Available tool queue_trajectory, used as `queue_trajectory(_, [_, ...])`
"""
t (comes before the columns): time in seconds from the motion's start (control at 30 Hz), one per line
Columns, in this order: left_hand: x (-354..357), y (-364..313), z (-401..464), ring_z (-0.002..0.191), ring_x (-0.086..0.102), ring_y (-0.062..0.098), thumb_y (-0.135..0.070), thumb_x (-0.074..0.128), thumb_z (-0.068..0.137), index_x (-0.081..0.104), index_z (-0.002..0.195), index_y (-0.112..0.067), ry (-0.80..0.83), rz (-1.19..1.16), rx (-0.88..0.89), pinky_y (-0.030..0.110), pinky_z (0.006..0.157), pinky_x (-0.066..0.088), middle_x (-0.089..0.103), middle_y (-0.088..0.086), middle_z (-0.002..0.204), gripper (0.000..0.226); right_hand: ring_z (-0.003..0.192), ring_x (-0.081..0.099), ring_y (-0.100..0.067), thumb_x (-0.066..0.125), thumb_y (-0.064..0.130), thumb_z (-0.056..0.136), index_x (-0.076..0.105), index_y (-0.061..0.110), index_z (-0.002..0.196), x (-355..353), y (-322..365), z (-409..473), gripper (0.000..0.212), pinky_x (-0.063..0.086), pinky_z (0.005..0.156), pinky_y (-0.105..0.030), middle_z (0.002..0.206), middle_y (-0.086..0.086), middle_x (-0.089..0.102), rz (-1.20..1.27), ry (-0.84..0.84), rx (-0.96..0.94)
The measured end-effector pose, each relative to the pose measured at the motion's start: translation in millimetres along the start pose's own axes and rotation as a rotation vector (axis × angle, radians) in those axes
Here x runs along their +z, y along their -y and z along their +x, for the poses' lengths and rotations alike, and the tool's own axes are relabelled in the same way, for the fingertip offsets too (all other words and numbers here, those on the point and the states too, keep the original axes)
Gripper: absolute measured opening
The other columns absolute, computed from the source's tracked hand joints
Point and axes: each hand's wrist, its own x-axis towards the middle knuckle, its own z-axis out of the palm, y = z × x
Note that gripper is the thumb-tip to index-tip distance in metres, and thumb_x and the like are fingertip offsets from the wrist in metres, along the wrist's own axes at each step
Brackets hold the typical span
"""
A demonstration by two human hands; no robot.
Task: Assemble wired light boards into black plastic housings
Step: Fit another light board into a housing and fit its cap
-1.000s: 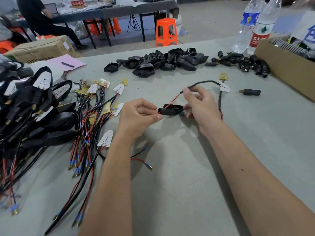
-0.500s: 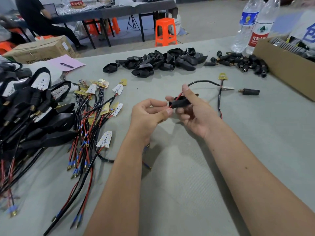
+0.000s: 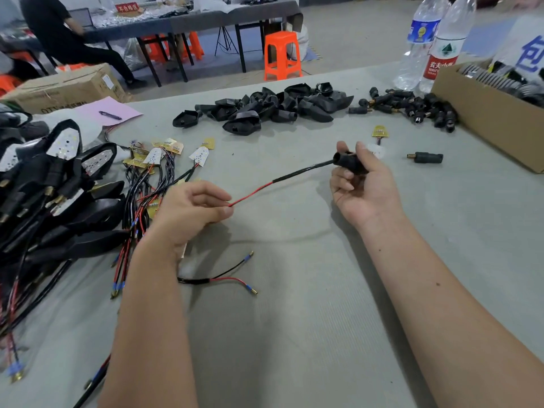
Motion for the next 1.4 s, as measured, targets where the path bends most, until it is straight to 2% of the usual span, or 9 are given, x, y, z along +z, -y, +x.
queue_trajectory(0.13, [-9.4,6.3,4.5,0.067,0.069,0.009,0.006,0.084,0.074,0.075,0.082,-0.018,-0.253,0.125,0.029,0.024,0.07,0.054,0.075,-0.003,0.068,0.026,0.053,0.038,-0.008,0.065,0.013,0.098,0.066,0.011,0.094,1.5,-4.3,-0.1,0.005,0.027,0.041,-0.016,0.111,-0.005,0.073,-0.132,-0.007,-0.063])
queue_trajectory(0.23, [-9.9,10.9,5.3,0.064,0.067,0.002,0.0,0.083,0.074,0.075,0.079,-0.022,-0.421,0.295,0.029,0.025,0.071,0.053,0.073,-0.009,0.065,0.024,0.054,0.046,-0.012,0.067,0.01,0.097,0.056,0.019,0.105,1.4,-7.5,1.1,0.016,0.031,0.041,-0.02,0.112,-0.01,0.076,-0.309,-0.022,-0.156])
queue_trajectory(0.4, [-8.8,10.5,4.9,0.079,0.069,0.012,0.005,0.071,0.073,0.075,0.085,-0.021,-0.515,0.466,0.018,0.023,0.075,0.053,0.074,-0.008,0.079,0.029,0.066,0.059,-0.017,0.073,0.02,0.094,0.062,0.021,0.101,2.7,-12.4,-2.9,0.013,0.036,0.046,-0.024,0.111,-0.011,0.077,-0.537,0.053,-0.185])
queue_trajectory(0.5, [7.3,2.5,7.3,0.095,0.063,0.02,0.007,0.062,0.068,0.075,0.098,-0.022,-0.487,0.52,0.117,0.028,0.082,0.049,0.069,-0.005,0.096,0.044,0.071,0.062,-0.019,0.073,0.023,0.094,0.063,0.019,0.103,3.5,-13.6,-3.4,0.013,0.039,0.049,-0.025,0.111,-0.012,0.077,-0.59,0.096,-0.151])
queue_trajectory(0.63, [61.0,-10.9,11.0,0.101,0.062,0.009,-0.007,0.074,0.08,0.073,0.105,-0.017,-0.246,0.399,0.368,0.022,0.091,0.047,0.071,-0.008,0.103,0.028,0.074,0.064,-0.021,0.062,0.031,0.101,0.063,0.016,0.103,6.7,-15.2,-4.7,0.015,0.041,0.048,-0.027,0.111,-0.017,0.076,-0.635,0.145,-0.122])
queue_trajectory(0.77, [107.5,-13.4,10.8,0.094,0.065,-0.001,-0.031,0.077,0.09,0.072,0.11,-0.022,-0.05,0.284,0.391,0.009,0.082,0.046,0.073,-0.014,0.098,0.022,0.08,0.07,-0.023,0.056,0.031,0.104,0.065,0.019,0.104,8.9,-15.9,-9.2,0.015,0.043,0.048,-0.028,0.111,-0.017,0.076,-0.688,0.184,-0.124])
queue_trajectory(0.93, [110.3,-9.4,13.5,0.066,0.068,0.012,-0.017,0.077,0.089,0.072,0.091,-0.027,-0.06,0.126,0.361,0.032,0.069,0.058,0.071,-0.009,0.074,0.011,0.086,0.07,-0.016,0.061,0.02,0.101,0.071,0.02,0.111,8.1,-13.6,-11.7,0.014,0.049,0.054,-0.028,0.103,-0.007,0.077,-0.776,0.195,-0.174])
queue_trajectory(1.1, [94.8,-2.4,18.5,0.053,0.05,0.0,-0.02,0.079,0.086,0.076,0.096,-0.026,-0.107,0.256,0.413,0.012,0.056,0.036,0.072,-0.01,0.082,0.012,0.095,0.069,-0.011,0.06,0.014,0.101,0.07,0.029,0.125,6.0,-9.9,-9.8,0.029,0.051,0.079,-0.033,0.102,0.006,0.076,-0.92,0.208,-0.299])
queue_trajectory(1.4, [83.3,2.8,18.1,0.056,0.05,-0.012,-0.018,0.083,0.081,0.078,0.095,-0.028,-0.126,0.348,0.419,0.009,0.054,0.032,0.073,-0.015,0.083,0.017,0.094,0.074,-0.015,0.07,0.007,0.096,0.076,0.022,0.104,-1.5,0.3,-5.6,0.018,0.055,0.078,-0.027,0.101,-0.002,0.08,-0.949,0.266,-0.356])
